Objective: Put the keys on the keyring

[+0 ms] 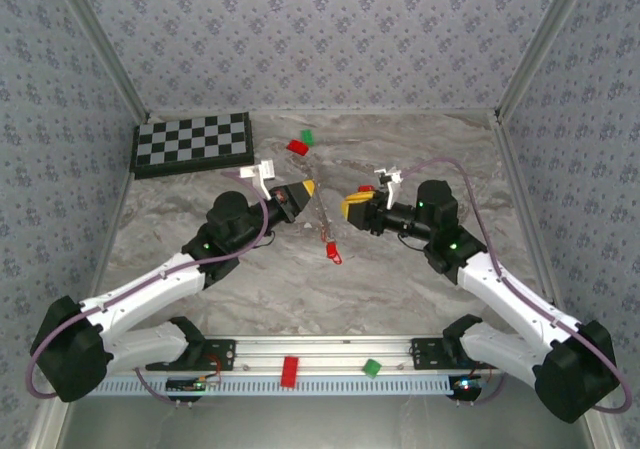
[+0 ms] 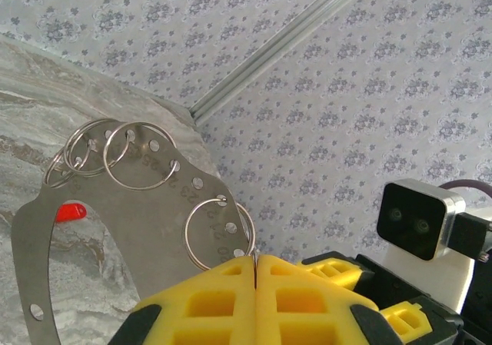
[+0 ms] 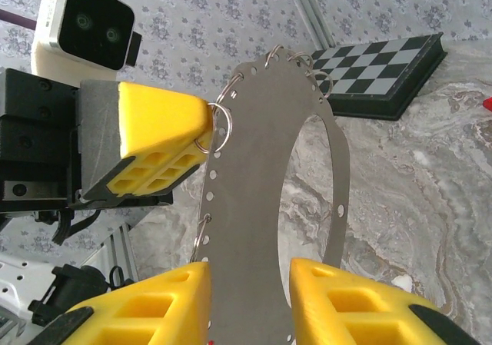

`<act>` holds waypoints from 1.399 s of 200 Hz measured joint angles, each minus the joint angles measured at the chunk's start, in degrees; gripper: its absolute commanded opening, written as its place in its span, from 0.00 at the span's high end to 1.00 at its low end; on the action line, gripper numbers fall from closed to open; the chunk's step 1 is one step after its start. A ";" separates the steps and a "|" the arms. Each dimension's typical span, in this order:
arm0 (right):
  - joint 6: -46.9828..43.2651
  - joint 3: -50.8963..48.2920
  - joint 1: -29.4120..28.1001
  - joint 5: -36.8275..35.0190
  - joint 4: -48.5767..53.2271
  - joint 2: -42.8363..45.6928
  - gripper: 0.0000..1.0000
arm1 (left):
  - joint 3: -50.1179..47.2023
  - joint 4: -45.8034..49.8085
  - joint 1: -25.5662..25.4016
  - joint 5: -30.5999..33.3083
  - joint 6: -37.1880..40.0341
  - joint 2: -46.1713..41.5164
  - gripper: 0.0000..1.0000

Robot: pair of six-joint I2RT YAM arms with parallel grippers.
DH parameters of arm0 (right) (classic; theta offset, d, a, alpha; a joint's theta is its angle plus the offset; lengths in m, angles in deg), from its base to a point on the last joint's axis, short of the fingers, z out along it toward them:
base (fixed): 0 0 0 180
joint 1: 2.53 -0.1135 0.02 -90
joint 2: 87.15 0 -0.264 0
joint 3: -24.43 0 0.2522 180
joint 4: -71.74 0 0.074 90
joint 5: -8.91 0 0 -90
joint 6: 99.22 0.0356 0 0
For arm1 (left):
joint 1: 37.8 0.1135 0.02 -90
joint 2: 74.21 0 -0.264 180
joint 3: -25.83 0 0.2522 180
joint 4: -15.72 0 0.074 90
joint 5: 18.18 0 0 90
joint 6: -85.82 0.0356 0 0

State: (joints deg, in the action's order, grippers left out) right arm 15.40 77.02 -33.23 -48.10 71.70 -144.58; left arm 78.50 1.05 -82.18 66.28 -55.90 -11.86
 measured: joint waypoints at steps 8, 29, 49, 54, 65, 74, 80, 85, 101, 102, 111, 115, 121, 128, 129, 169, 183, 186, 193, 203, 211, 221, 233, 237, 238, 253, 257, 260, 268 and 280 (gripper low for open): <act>0.02 0.00 -0.15 -0.09 0.00 -0.09 0.67 | 0.00 -0.07 0.00 -0.52 0.07 0.00 1.00; 0.02 0.00 -0.37 -0.28 -0.04 -0.11 0.67 | 0.02 -0.81 0.00 -2.67 0.63 0.24 1.00; 0.00 0.00 -0.50 -0.28 -0.11 -0.11 0.67 | 0.04 -3.28 0.00 -5.57 1.33 1.22 1.00; 0.02 0.00 -0.59 -0.33 -0.15 -0.11 0.67 | 0.04 -3.96 0.00 -6.23 1.55 1.57 1.00; 0.02 0.00 -0.74 -0.33 -0.15 -0.11 0.67 | 0.04 -5.49 0.00 -8.00 1.73 2.38 1.00; 0.00 0.00 -0.92 -0.35 -0.15 -0.11 0.67 | 0.04 -6.69 0.00 -9.25 1.75 3.06 1.00; 0.00 0.00 -1.09 -0.35 -0.15 -0.11 0.67 | 0.04 -7.56 0.00 -10.10 1.75 3.52 1.00; 0.00 0.00 -1.16 -0.35 -0.15 -0.13 0.67 | 0.04 -8.24 0.00 -10.78 1.75 3.89 1.00; 0.00 0.00 -1.38 -0.35 -0.17 -0.22 0.67 | 0.04 -10.14 0.00 -12.68 1.73 4.96 1.00; 0.00 0.00 -1.40 -0.35 -0.17 -0.24 0.67 | 0.04 -10.29 0.00 -12.83 1.73 5.01 1.00; 0.00 0.00 -1.51 -0.39 -0.17 -0.44 0.67 | 0.04 -11.15 0.00 -13.57 1.73 5.40 1.00; 0.00 0.00 -1.55 -0.46 -0.17 -0.57 0.67 | 0.04 -11.61 0.00 -13.94 1.75 5.57 1.00; 0.00 0.00 -1.60 -0.48 -0.17 -0.76 0.67 | 0.04 -12.04 0.00 -14.45 1.77 5.68 1.00; 0.00 0.00 -1.62 -0.50 -0.17 -0.92 0.67 | 0.04 -12.39 0.00 -14.86 2.01 5.70 1.00; 0.00 0.00 -1.62 -0.50 -0.17 -0.94 0.67 | 0.04 -12.46 0.00 -14.88 2.01 5.70 1.00; -0.04 0.00 -1.70 -0.98 -0.11 -1.07 0.72 | 0.07 -12.96 0.00 -17.59 4.81 5.70 1.00; -0.46 -0.07 -1.70 -2.05 0.31 -0.57 0.71 | 0.42 -11.89 0.00 -18.40 6.05 5.70 1.00; -0.52 -0.17 -1.70 -2.27 0.46 -0.20 0.71 | 0.50 -11.63 0.00 -18.56 6.40 5.70 1.00; -0.74 -0.59 -1.70 -2.91 0.59 0.81 0.70 | 0.76 -11.08 0.00 -18.93 6.99 5.70 1.00; -1.38 -1.31 -1.70 -3.91 1.01 2.73 0.65 | 1.03 -10.54 0.02 -19.34 7.80 5.70 1.00; -1.97 -1.75 -1.70 -4.50 1.60 4.46 0.65 | 1.16 -10.12 0.02 -19.63 8.24 5.70 1.00; -2.73 -1.95 -1.70 -5.20 2.05 6.45 0.65 | 1.27 -9.64 0.15 -20.06 8.68 5.70 1.00; -3.74 -1.95 -1.70 -5.68 2.27 8.17 0.67 | 1.53 -9.09 0.28 -20.70 8.90 5.70 1.00; -4.11 -1.95 -1.70 -5.90 2.29 8.74 0.68 | 1.57 -8.96 0.31 -20.90 8.94 5.70 1.00; -4.20 -1.95 -1.70 -5.92 2.32 8.81 0.68 | 1.62 -8.94 0.31 -20.98 8.98 5.73 1.00; -5.77 -1.92 -2.03 -6.71 2.67 9.99 0.71 | 2.19 -8.85 0.48 -21.94 9.11 6.16 1.00; -5.90 -1.88 -2.16 -6.91 2.86 10.12 0.72 | 2.36 -8.85 0.50 -22.16 9.09 6.38 1.00; -6.38 -1.84 -2.32 -7.04 3.02 10.19 0.73 | 2.51 -8.85 0.50 -22.27 9.09 6.51 1.00; -7.17 -1.75 -2.71 -7.39 3.48 10.19 0.74 | 2.73 -8.85 0.50 -22.58 9.09 6.84 1.00; -8.24 -1.38 -3.34 -7.98 4.70 10.10 0.75 | 2.78 -8.83 0.50 -23.21 9.09 7.06 1.00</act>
State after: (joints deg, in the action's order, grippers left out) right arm 7.16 75.64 -36.57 -56.07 76.39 -134.48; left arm 81.28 -7.78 -81.68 43.06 -46.81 -4.80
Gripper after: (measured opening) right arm 0.263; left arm 0.045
